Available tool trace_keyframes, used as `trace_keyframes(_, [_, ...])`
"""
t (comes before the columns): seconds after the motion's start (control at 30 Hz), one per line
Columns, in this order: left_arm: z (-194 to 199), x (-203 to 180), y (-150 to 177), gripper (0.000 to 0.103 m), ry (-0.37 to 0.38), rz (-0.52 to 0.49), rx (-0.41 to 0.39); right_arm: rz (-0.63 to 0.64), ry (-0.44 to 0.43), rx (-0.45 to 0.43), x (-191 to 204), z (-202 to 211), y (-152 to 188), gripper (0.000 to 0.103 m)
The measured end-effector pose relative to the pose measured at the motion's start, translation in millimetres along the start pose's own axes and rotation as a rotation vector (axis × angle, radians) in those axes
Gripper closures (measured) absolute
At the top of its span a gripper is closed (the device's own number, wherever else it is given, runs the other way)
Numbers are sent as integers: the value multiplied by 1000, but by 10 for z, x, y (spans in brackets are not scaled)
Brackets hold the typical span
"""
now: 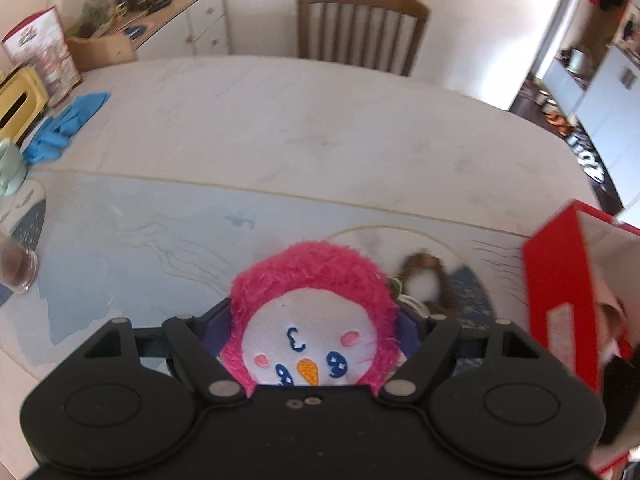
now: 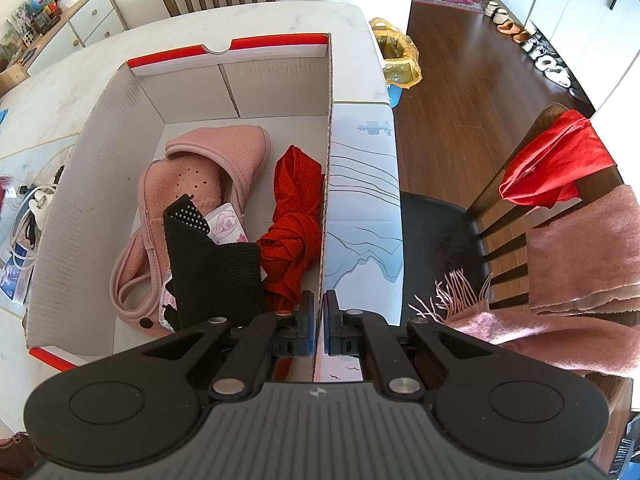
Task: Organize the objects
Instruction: 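Grasp the pink plush doll with the left tool and lift it, then carry the pink plush doll into the box and open the left tool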
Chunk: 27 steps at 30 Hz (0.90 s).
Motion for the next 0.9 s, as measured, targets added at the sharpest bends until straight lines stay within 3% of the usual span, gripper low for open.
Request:
trace_keyframes(0.23, [379,-501,28,24,75,-115,-8,11,5,1,19,-5,-5,100])
trace_keyframes(0.53, [743,-1425,98,24,195,-302,-41,7,-8,2,26,-7,-6,100])
trace_keyframes(0.9, [763,-2492,258,23,303,-480,-51,11,-9,-1,24,-8,-9,100])
Point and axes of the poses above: each gripper's, at about its wrist camera, not at the fingertips, and z roughly against the way its jaws point, x to its left, y to its underside, the point moved 10 cm from there along -z, roughly the way its jaws point
